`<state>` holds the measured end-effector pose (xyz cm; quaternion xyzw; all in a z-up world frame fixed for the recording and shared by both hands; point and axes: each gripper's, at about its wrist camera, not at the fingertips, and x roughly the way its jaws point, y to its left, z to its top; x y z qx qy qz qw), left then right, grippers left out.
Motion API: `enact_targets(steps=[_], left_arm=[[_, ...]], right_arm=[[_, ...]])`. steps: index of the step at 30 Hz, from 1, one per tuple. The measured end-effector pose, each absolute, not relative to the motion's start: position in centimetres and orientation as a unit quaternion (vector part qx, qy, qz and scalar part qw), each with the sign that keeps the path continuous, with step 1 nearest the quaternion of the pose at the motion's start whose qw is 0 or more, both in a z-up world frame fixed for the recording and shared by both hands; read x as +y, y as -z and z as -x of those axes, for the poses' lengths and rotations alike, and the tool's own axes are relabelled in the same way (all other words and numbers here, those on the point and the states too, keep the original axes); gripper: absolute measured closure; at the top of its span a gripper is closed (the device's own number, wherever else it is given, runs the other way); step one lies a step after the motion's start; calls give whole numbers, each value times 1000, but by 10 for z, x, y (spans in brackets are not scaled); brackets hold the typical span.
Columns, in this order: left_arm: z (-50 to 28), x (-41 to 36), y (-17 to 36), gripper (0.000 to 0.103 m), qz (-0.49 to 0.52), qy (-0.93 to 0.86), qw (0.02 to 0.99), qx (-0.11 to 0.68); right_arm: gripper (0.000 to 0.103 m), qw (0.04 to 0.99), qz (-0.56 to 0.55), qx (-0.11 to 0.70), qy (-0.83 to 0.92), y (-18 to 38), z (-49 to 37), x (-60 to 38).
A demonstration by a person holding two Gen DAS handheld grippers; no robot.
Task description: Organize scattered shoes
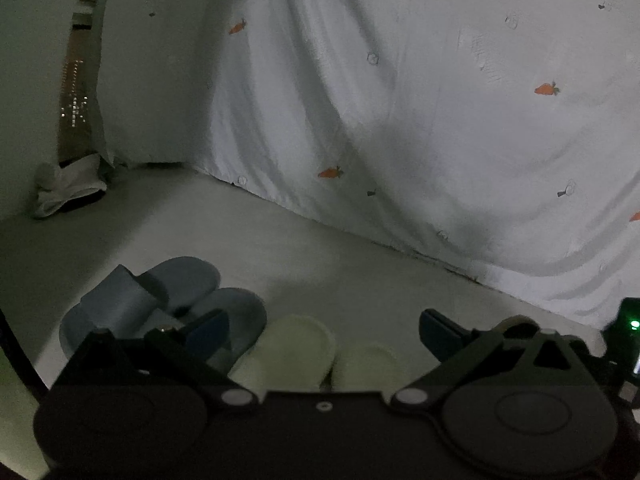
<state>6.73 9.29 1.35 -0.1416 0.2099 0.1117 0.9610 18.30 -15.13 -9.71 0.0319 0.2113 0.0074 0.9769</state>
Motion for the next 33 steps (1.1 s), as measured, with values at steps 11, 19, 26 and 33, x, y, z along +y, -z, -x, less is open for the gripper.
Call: enact_targets(steps=[11, 19, 26, 33], left_arm=[[-52, 15, -36, 0, 152, -130, 962, 188], [-47, -54, -44, 0, 142, -130, 965, 178], [-54, -121, -41, 0, 143, -104, 969, 174], [-86, -176, -24, 0, 138, -68, 968, 200]], right_arm=[[47, 999, -11, 47, -14, 18, -174, -244], [47, 998, 31, 4, 49, -5, -162, -363], [47, 986, 124, 58, 96, 27, -122, -476], [47, 962, 170, 135, 166, 60, -98, -563]])
